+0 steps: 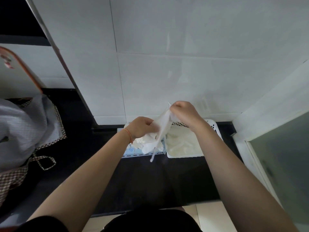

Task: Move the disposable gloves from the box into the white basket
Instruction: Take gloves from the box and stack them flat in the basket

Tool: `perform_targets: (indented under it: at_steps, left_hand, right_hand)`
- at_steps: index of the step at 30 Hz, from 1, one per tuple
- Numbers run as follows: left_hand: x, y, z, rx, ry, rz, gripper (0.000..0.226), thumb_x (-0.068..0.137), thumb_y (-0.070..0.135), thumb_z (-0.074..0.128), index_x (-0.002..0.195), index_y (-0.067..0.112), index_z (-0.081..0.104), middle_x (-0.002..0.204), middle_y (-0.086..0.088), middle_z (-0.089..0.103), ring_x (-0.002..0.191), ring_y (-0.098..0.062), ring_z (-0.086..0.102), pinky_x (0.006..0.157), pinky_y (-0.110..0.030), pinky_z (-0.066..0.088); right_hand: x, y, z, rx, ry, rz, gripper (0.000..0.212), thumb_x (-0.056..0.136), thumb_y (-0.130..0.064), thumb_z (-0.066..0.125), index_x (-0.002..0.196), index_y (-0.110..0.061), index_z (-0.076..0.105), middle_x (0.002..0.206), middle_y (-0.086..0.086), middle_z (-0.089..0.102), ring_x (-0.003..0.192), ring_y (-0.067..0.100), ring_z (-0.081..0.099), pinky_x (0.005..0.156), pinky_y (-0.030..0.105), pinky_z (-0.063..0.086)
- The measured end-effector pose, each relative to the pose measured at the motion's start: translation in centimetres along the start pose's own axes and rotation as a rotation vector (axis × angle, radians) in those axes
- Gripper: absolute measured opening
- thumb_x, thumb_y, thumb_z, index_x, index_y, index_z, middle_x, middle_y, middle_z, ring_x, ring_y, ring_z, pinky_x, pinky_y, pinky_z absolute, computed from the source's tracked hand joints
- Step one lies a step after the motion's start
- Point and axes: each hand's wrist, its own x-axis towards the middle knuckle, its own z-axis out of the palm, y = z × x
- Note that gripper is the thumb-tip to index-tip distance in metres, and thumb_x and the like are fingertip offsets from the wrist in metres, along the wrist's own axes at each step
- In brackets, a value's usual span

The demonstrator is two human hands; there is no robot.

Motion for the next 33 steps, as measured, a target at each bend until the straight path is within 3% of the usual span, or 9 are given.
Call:
perform_targets:
  at_steps: [5, 8, 13, 15, 19, 22, 26, 30, 33]
  left_hand:
    - [0.8, -0.1, 2.2, -0.040, -0.138, -0.118, 0.017, 0.085, 0.023, 0.062, 0.082, 0.012, 0.074, 0.081, 0.002, 0.073, 0.080, -0.013, 0.065, 0.079, -0.029, 0.056]
    - [1.0, 0.3, 2.9, -0.189, -0.046, -0.096, 0.011, 0.064, 0.026, 0.059, 0.055, 0.022, 0.066, 0.070, 0.003, 0.062, 0.079, -0.020, 0.056, 0.088, -0.037, 0.049]
    - [2.7, 2.2, 3.5, -0.450, 0.000, -0.180, 0.035, 0.079, 0.011, 0.054, 0.044, 0.017, 0.054, 0.058, -0.006, 0.044, 0.059, -0.017, 0.041, 0.058, -0.024, 0.037]
    - [4.1, 3.3, 4.5, -0.274, -0.012, -0.231, 0.034, 0.083, 0.015, 0.055, 0.050, 0.019, 0.057, 0.062, -0.002, 0.046, 0.059, -0.015, 0.039, 0.054, -0.023, 0.033]
    - [8.4, 3.4, 7.6, 0.204, 0.019, -0.215, 0.022, 0.093, 0.021, 0.056, 0.073, 0.013, 0.058, 0.068, 0.001, 0.051, 0.068, -0.019, 0.048, 0.055, -0.021, 0.038]
    - [11.5, 2.8, 9.8, 0.342, -0.025, -0.243, 0.038, 0.087, 0.040, 0.069, 0.102, 0.006, 0.064, 0.093, -0.006, 0.060, 0.090, -0.023, 0.053, 0.076, -0.027, 0.041]
    - [13.8, 3.0, 12.0, 0.580, -0.097, -0.255, 0.069, 0.082, 0.031, 0.076, 0.141, 0.009, 0.046, 0.139, -0.006, 0.051, 0.125, -0.027, 0.049, 0.102, -0.034, 0.039]
    - [14.7, 3.5, 13.4, 0.756, -0.062, -0.244, 0.031, 0.089, 0.014, 0.058, 0.120, 0.013, 0.060, 0.119, -0.003, 0.061, 0.108, -0.028, 0.060, 0.090, -0.034, 0.050]
    - [14.7, 3.3, 14.5, 1.004, 0.022, -0.190, 0.022, 0.091, 0.011, 0.047, 0.107, 0.019, 0.061, 0.108, -0.003, 0.067, 0.096, -0.027, 0.063, 0.082, -0.035, 0.052]
  right_hand:
    - [0.3, 3.0, -0.9, 0.059, 0.030, 0.074, 0.023, 0.085, -0.016, 0.042, 0.066, -0.009, 0.051, 0.054, 0.004, 0.049, 0.051, 0.020, 0.043, 0.054, 0.027, 0.033]
    - [0.6, 5.0, -1.7, 0.162, -0.083, 0.196, 0.030, 0.085, -0.012, 0.039, 0.060, -0.006, 0.054, 0.049, 0.010, 0.051, 0.041, 0.020, 0.044, 0.047, 0.027, 0.034]
    - [1.4, 8.5, -3.7, 0.560, -0.315, 0.453, 0.018, 0.093, -0.009, 0.046, 0.077, -0.008, 0.055, 0.058, 0.004, 0.055, 0.044, 0.014, 0.054, 0.044, 0.026, 0.042]
    - [2.0, 10.3, -4.6, 0.527, -0.313, 0.495, 0.014, 0.089, -0.008, 0.049, 0.077, -0.010, 0.056, 0.065, 0.004, 0.057, 0.056, 0.018, 0.057, 0.048, 0.027, 0.047]
    - [3.4, 15.1, -5.2, 0.157, -0.169, 0.422, 0.022, 0.084, -0.004, 0.052, 0.066, -0.015, 0.046, 0.061, 0.001, 0.041, 0.057, 0.018, 0.040, 0.054, 0.025, 0.034]
    - [3.9, 18.3, -5.3, 0.129, -0.115, 0.352, 0.024, 0.089, -0.005, 0.054, 0.105, -0.022, 0.049, 0.097, -0.002, 0.052, 0.080, 0.016, 0.051, 0.061, 0.027, 0.040]
    - [4.8, 21.2, -6.4, 0.119, -0.060, 0.264, 0.031, 0.092, 0.003, 0.043, 0.106, -0.024, 0.046, 0.103, 0.000, 0.051, 0.075, 0.017, 0.050, 0.057, 0.028, 0.042]
    - [5.7, 23.3, -7.3, -0.050, -0.108, 0.232, 0.030, 0.094, 0.000, 0.036, 0.090, -0.021, 0.056, 0.098, 0.002, 0.057, 0.072, 0.014, 0.052, 0.056, 0.024, 0.043]
    - [6.3, 24.3, -7.4, -0.151, -0.160, 0.218, 0.032, 0.097, 0.000, 0.037, 0.101, -0.014, 0.066, 0.112, -0.001, 0.059, 0.089, 0.013, 0.056, 0.067, 0.022, 0.046]
